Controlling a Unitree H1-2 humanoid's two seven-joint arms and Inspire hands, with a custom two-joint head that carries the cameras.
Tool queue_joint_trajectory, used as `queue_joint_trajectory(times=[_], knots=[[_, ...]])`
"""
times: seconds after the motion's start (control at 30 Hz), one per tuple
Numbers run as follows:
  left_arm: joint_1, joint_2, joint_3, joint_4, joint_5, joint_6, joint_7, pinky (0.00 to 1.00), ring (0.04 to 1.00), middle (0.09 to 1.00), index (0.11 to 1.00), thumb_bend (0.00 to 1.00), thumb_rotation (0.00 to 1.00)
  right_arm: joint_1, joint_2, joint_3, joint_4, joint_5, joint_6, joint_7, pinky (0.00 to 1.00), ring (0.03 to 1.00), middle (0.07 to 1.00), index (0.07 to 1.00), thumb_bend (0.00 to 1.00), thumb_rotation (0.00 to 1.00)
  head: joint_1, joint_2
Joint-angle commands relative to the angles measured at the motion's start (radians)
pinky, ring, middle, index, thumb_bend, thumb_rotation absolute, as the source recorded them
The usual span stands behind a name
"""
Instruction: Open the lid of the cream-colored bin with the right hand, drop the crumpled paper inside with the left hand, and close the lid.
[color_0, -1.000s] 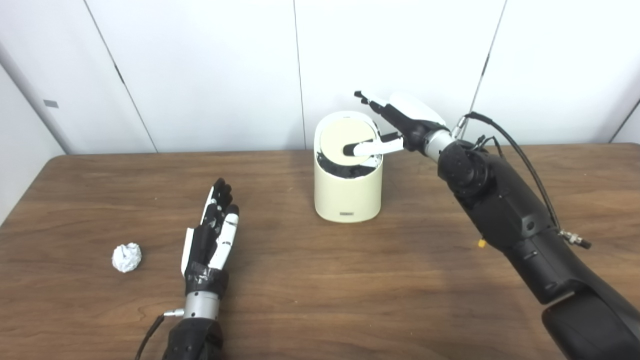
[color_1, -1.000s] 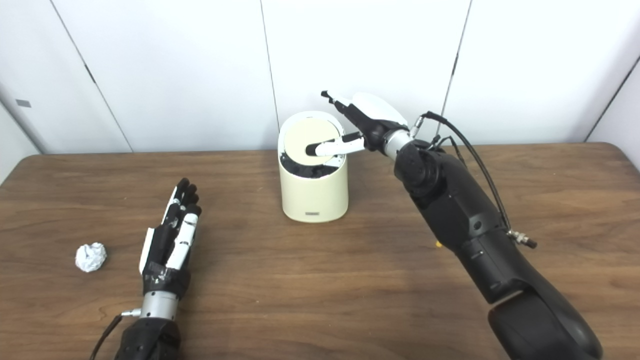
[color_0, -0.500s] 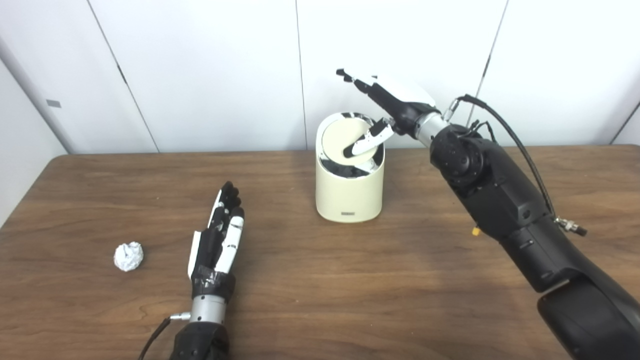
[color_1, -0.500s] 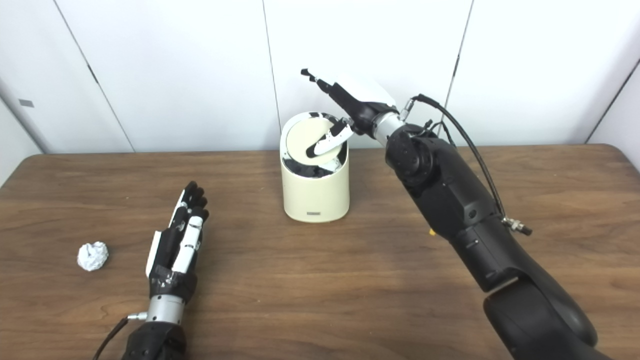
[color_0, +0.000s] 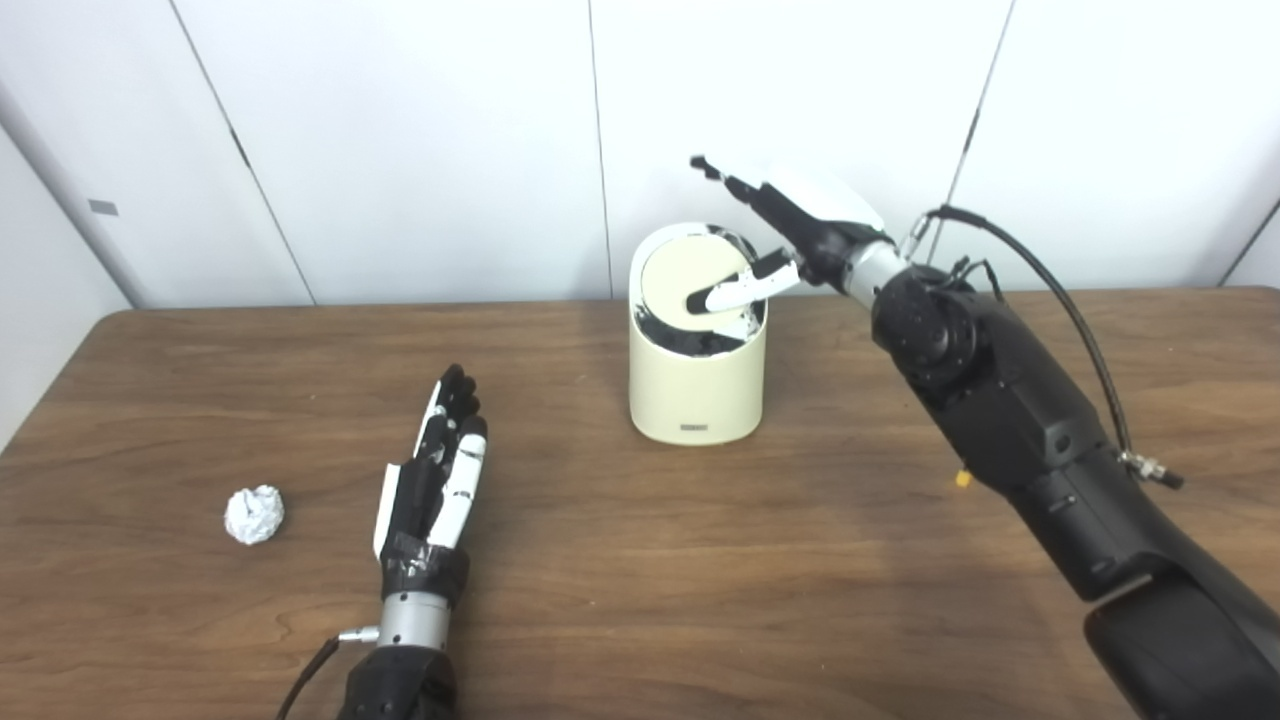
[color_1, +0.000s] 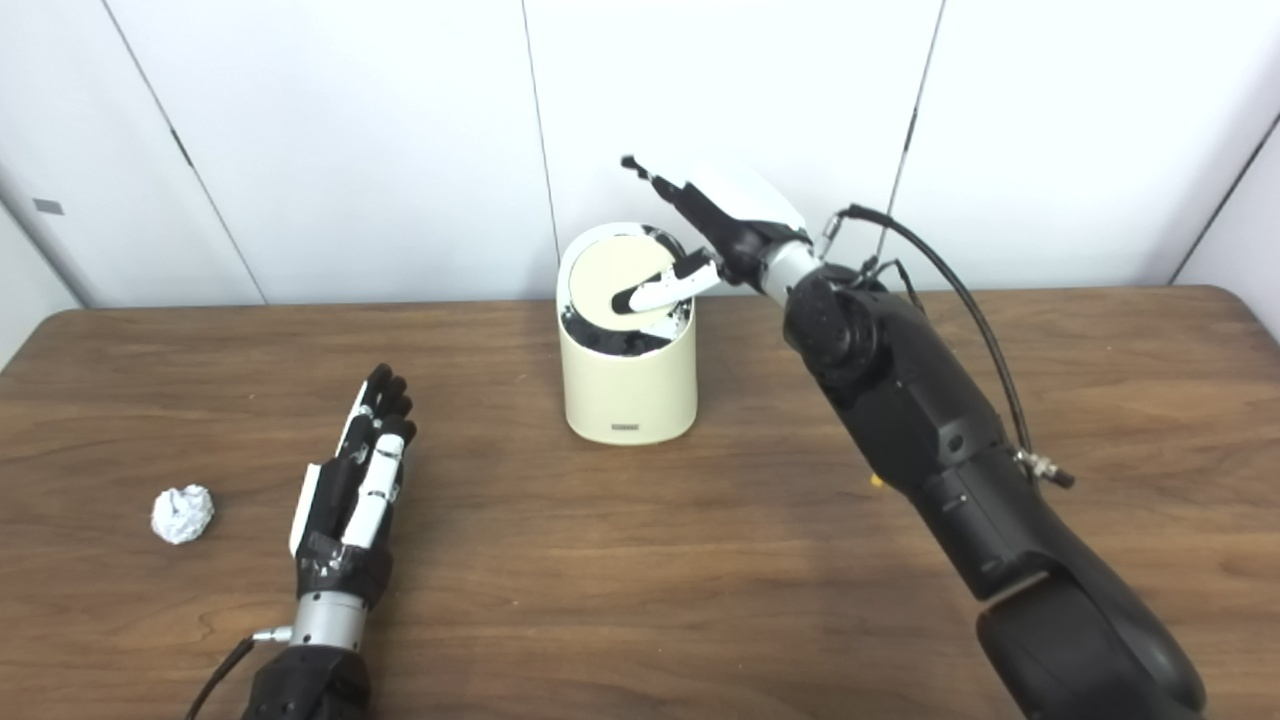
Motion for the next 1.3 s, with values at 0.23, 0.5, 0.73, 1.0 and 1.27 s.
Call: queue_joint_trajectory(times=[0.23,0.5,0.73,1.0,1.27], knots=[[0.047,0.009,-0.028,0.036,0.031,0.014,-0.004,1.00,1.000,0.995,1.000,0.27,0.49,0.005,0.007,-0.055,-0.062,0.006,0.034,-0.017,0.85,0.908,0.924,0.939,0.46,0.79,0.001,0.000],[0.047,0.013,-0.027,0.034,0.045,0.026,0.002,1.00,1.000,0.987,0.991,0.28,0.49,0.043,0.021,-0.151,-0.126,0.113,0.119,0.020,0.81,0.890,0.929,0.942,0.39,0.95,-0.003,-0.003],[0.045,0.017,-0.023,0.034,0.043,0.042,0.002,1.00,0.993,0.977,0.979,0.30,0.47,0.121,0.018,-0.229,-0.256,0.190,0.239,0.037,0.83,0.898,0.920,0.919,0.42,1.00,-0.006,-0.006],[0.040,0.028,-0.017,0.048,0.033,0.029,-0.006,1.00,0.989,0.980,0.978,0.31,0.44,0.208,-0.012,-0.268,-0.326,0.235,0.266,0.038,0.84,0.896,0.920,0.915,0.46,1.00,-0.014,-0.006],[0.038,0.037,-0.010,0.045,0.012,0.027,-0.020,1.00,1.000,0.990,0.997,0.27,0.45,0.311,0.022,-0.361,-0.412,0.383,0.294,0.040,0.94,0.947,0.952,0.938,0.49,1.00,-0.025,0.003]])
